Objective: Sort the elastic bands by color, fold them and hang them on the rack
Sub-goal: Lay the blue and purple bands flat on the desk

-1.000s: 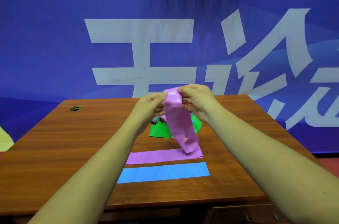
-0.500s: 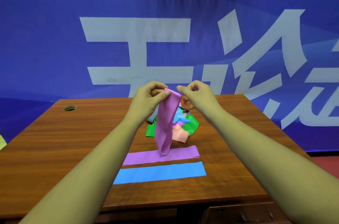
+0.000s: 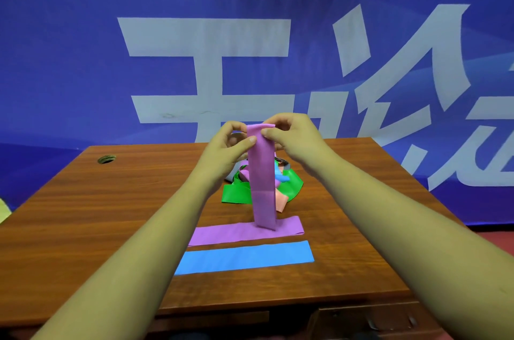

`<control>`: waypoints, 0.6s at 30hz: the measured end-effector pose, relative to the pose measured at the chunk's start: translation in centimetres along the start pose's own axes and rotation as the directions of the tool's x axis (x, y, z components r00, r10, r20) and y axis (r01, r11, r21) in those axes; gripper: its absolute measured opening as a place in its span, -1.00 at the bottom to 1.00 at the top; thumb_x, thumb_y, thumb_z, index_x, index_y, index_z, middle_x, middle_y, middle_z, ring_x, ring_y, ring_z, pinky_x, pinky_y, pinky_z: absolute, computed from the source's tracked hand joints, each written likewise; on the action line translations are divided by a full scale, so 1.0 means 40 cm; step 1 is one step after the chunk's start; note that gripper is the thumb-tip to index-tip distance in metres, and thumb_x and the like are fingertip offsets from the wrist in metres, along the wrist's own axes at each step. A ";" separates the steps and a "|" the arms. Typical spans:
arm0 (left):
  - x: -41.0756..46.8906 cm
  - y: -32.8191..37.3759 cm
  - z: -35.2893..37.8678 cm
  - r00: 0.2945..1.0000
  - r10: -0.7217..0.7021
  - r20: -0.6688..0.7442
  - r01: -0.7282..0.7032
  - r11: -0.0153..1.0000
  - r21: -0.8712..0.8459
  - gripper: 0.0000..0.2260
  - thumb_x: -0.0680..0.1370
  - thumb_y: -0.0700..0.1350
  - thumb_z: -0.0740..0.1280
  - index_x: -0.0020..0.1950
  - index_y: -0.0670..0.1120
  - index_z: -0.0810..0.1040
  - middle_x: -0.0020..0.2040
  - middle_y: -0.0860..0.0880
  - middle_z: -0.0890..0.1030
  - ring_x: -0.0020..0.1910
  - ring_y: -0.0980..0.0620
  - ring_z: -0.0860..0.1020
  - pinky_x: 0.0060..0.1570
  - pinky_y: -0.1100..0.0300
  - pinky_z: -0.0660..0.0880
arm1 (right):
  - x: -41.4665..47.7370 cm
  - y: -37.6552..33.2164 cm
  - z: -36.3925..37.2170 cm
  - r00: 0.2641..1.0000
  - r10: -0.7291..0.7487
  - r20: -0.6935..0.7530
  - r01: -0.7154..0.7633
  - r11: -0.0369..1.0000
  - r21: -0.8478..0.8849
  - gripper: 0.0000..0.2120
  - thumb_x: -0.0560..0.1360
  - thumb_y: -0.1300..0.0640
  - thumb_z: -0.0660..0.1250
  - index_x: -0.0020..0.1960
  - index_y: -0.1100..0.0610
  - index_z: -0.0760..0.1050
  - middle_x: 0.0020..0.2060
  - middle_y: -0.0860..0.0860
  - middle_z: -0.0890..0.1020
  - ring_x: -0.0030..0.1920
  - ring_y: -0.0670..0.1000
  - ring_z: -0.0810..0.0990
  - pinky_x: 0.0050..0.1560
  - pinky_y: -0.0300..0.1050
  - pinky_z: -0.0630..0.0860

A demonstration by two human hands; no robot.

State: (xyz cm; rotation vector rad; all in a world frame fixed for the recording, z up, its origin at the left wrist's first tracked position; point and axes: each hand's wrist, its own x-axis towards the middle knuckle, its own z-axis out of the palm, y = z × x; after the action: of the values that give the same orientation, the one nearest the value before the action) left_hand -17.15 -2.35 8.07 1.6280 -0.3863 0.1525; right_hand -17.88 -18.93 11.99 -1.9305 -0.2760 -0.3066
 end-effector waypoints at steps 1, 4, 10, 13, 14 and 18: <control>-0.003 0.001 0.005 1.000 -0.014 0.008 0.015 0.999 -0.043 -0.91 0.58 -0.26 0.33 0.02 -0.11 0.45 -0.15 -0.04 0.69 -0.12 0.06 0.64 -0.07 0.17 0.60 | 0.002 0.001 0.000 1.000 0.015 0.001 -0.015 1.000 0.013 -0.89 0.50 0.29 0.35 -0.01 0.24 0.63 -0.18 0.16 0.64 -0.19 -0.01 0.59 -0.17 -0.08 0.62; 0.003 -0.015 0.007 1.000 -0.001 0.002 0.001 0.999 -0.035 -0.91 0.58 -0.28 0.32 0.01 -0.13 0.44 -0.30 0.01 0.66 -0.26 0.09 0.61 -0.20 0.22 0.56 | 0.004 0.001 -0.001 0.995 0.061 0.075 -0.062 0.998 0.015 -0.87 0.49 0.29 0.39 0.03 0.27 0.61 -0.18 0.15 0.63 -0.25 -0.03 0.59 -0.39 -0.25 0.54; -0.019 -0.060 0.009 0.988 -0.113 0.102 0.127 0.981 -0.146 -0.81 0.53 -0.13 0.41 0.10 -0.09 0.49 -0.21 -0.04 0.66 -0.28 0.06 0.58 -0.24 0.22 0.48 | 0.014 -0.033 0.009 0.998 0.046 0.052 -0.042 0.997 -0.071 -0.94 0.49 0.28 0.38 -0.08 0.26 0.62 -0.27 0.12 0.63 -0.30 0.01 0.58 -0.32 -0.12 0.59; -0.055 -0.108 0.001 0.938 -0.219 0.267 0.239 0.970 -0.042 -0.71 0.52 -0.18 0.42 0.23 -0.14 0.55 -0.02 -0.06 0.72 -0.09 0.04 0.65 -0.02 0.16 0.57 | 0.031 -0.035 0.008 0.999 0.031 -0.009 -0.031 0.997 -0.069 -0.96 0.49 0.26 0.38 -0.14 0.21 0.60 -0.31 0.06 0.60 -0.29 0.03 0.58 -0.26 -0.01 0.61; -0.066 -0.126 -0.010 0.927 -0.250 0.281 0.257 0.966 0.010 -0.70 0.50 -0.16 0.43 0.23 -0.11 0.58 0.03 -0.06 0.71 -0.02 0.02 0.65 0.05 0.11 0.56 | 0.036 -0.029 0.007 0.999 0.039 -0.029 -0.041 0.997 -0.062 -0.95 0.49 0.26 0.38 -0.13 0.23 0.60 -0.29 0.07 0.60 -0.27 0.04 0.58 -0.26 0.00 0.61; -0.101 -0.173 -0.064 0.873 -0.398 0.282 0.362 0.916 0.173 -0.77 0.48 -0.11 0.47 0.13 -0.06 0.65 -0.01 -0.02 0.72 -0.02 0.04 0.65 0.06 0.08 0.57 | 0.047 0.038 -0.008 0.971 0.190 -0.145 -0.179 0.980 0.089 -0.86 0.49 0.31 0.36 -0.24 0.17 0.54 -0.20 0.15 0.59 -0.19 0.08 0.59 -0.13 0.09 0.63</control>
State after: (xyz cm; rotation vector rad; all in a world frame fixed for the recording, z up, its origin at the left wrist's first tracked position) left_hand -18.27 1.14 0.49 1.8154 -0.2900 -0.3953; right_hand -15.61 -19.70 11.41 -1.8319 -0.0057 -0.3140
